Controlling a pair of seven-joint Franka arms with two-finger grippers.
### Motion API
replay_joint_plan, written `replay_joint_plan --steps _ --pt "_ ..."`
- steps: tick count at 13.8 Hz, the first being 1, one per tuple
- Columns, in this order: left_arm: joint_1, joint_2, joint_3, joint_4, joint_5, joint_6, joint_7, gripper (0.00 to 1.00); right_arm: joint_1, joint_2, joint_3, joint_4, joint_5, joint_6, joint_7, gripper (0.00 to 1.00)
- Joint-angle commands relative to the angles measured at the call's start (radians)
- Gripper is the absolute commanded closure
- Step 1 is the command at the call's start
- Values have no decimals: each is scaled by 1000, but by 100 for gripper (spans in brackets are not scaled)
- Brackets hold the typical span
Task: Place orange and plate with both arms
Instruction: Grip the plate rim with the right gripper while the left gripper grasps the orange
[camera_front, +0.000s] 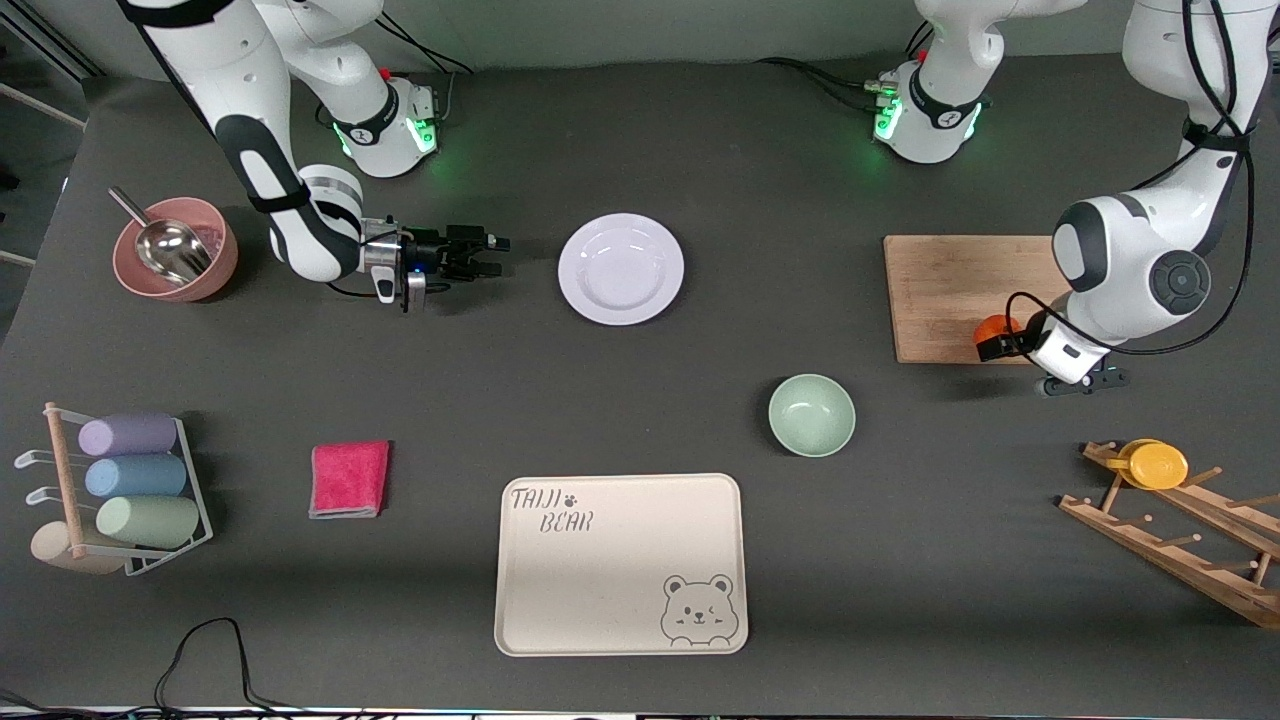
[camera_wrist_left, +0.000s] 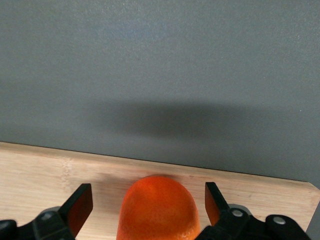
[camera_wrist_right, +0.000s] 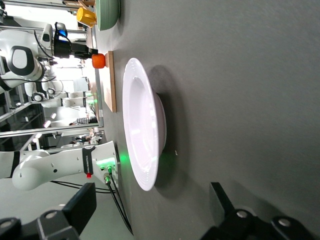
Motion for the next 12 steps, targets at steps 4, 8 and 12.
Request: replay_joint_plan --steps 4,8,12 --pt "-13 -3 7 -11 -13 17 -11 17 1 72 -3 17 61 -56 -49 0" --pt "-29 -4 7 -14 -13 28 -11 100 1 74 -3 17 61 -55 -38 6" --pt "-31 -3 7 -12 -13 28 -11 100 1 74 -6 17 60 -55 -38 37"
